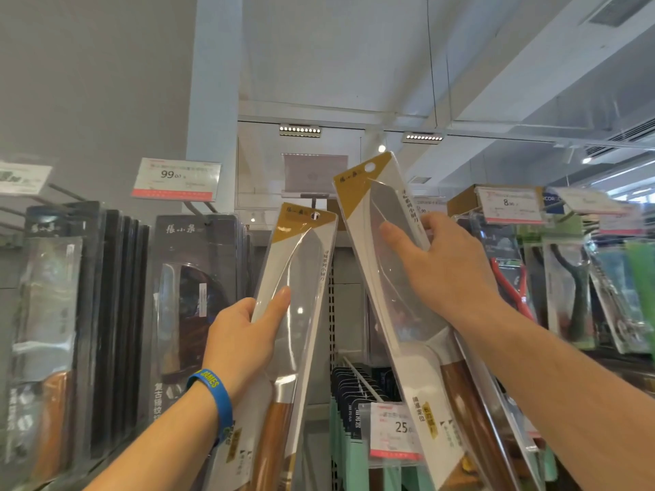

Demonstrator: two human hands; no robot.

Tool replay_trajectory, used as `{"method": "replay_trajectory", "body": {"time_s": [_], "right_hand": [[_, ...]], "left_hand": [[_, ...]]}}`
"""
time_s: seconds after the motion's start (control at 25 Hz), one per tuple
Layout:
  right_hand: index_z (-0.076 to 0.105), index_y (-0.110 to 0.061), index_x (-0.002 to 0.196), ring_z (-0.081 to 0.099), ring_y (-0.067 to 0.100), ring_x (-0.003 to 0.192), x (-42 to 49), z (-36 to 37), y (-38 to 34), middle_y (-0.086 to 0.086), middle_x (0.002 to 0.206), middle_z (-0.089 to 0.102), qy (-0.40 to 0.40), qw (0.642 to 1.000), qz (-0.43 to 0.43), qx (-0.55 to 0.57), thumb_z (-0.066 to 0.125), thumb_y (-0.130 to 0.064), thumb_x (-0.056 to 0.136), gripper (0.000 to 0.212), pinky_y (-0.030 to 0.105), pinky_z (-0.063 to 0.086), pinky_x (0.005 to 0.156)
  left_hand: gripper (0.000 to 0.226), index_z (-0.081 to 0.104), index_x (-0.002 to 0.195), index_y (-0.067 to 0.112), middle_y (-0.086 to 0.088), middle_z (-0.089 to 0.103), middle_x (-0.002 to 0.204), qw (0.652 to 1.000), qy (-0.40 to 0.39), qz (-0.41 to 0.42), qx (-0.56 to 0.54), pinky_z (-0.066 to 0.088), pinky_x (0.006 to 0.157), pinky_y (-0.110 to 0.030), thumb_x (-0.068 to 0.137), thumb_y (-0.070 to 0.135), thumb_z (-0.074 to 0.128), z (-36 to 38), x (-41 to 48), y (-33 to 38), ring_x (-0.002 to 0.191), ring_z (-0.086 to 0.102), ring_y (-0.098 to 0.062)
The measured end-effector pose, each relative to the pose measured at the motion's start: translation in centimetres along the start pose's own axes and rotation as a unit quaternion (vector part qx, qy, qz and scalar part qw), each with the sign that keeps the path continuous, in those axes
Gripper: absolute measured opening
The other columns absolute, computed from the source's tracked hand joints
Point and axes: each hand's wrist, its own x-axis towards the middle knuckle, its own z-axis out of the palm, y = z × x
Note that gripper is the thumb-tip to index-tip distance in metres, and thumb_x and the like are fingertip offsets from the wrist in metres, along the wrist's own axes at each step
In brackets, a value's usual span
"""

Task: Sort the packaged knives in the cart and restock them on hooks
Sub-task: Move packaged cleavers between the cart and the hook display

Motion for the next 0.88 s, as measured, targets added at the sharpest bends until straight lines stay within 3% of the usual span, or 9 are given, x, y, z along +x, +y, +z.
{"method": "replay_trajectory", "body": {"time_s": [0.16, 0.28, 0.36, 0.52, 0.6, 0.88], "right_hand": [[0.049, -0.037, 0.123, 0.054, -0.004, 0.077, 0.1, 0.3, -0.1, -0.029, 0.089, 0.051, -0.01, 1.0, 0.005, 0.02, 0.052, -0.071, 0.091, 0.047, 0.019, 0.038, 0.059], [0.046, -0.036, 0.136, 0.06, 0.003, 0.085, -0.3, 0.4, -0.4, -0.025, 0.097, 0.055, -0.02, 0.999, 0.005, 0.033, 0.054, -0.068, 0.092, 0.054, 0.024, 0.044, 0.066], [0.044, -0.036, 0.139, 0.062, 0.008, 0.091, -0.5, 0.4, -0.5, -0.02, 0.105, 0.055, -0.034, 0.999, 0.008, 0.032, 0.054, -0.066, 0.092, 0.057, 0.029, 0.048, 0.073], [0.044, -0.036, 0.14, 0.056, -0.002, 0.083, -1.0, 0.4, -0.6, -0.023, 0.101, 0.053, -0.037, 0.999, 0.007, 0.037, 0.055, -0.064, 0.093, 0.056, 0.026, 0.046, 0.069], [0.044, -0.035, 0.14, 0.055, -0.001, 0.083, -1.1, 0.3, -0.6, -0.021, 0.103, 0.052, -0.038, 0.999, 0.008, 0.036, 0.054, -0.064, 0.094, 0.056, 0.028, 0.05, 0.074], [0.045, -0.037, 0.14, 0.05, -0.011, 0.08, -1.2, 0.6, -0.4, -0.027, 0.098, 0.052, -0.054, 0.997, 0.019, 0.044, 0.054, -0.066, 0.093, 0.056, 0.013, 0.037, 0.063]], "left_hand": [[0.062, 0.048, 0.068, 0.01, -0.009, 0.05, 0.062, 1.0, -0.007, -0.002, -0.002, 0.038, 0.054, -0.033, 0.08, 0.071, 0.056, 0.5, 0.5, 0.2, 0.055, 0.046, -0.019], [0.071, 0.052, 0.069, 0.003, -0.014, 0.058, 0.064, 1.0, -0.021, -0.021, 0.001, 0.043, 0.055, -0.034, 0.08, 0.072, 0.055, 0.9, 0.8, 0.0, 0.056, 0.054, -0.028], [0.076, 0.058, 0.076, -0.005, -0.019, 0.067, 0.072, 0.999, -0.025, -0.046, -0.002, 0.05, 0.059, -0.036, 0.081, 0.071, 0.056, 1.3, 1.0, -0.2, 0.066, 0.064, -0.035], [0.064, 0.051, 0.069, 0.009, -0.015, 0.055, 0.063, 0.999, -0.029, -0.029, -0.004, 0.042, 0.055, -0.033, 0.081, 0.072, 0.055, 1.7, 1.0, -0.6, 0.055, 0.051, -0.024], [0.069, 0.054, 0.068, 0.005, -0.016, 0.062, 0.065, 0.999, -0.03, -0.038, -0.006, 0.046, 0.056, -0.035, 0.08, 0.073, 0.054, 2.0, 1.2, -0.6, 0.057, 0.058, -0.026], [0.068, 0.067, 0.093, 0.005, -0.013, 0.072, 0.088, 0.988, -0.082, -0.126, -0.027, 0.056, 0.082, -0.047, 0.085, 0.07, 0.052, 3.7, 2.5, -1.5, 0.082, 0.069, -0.032]]}}
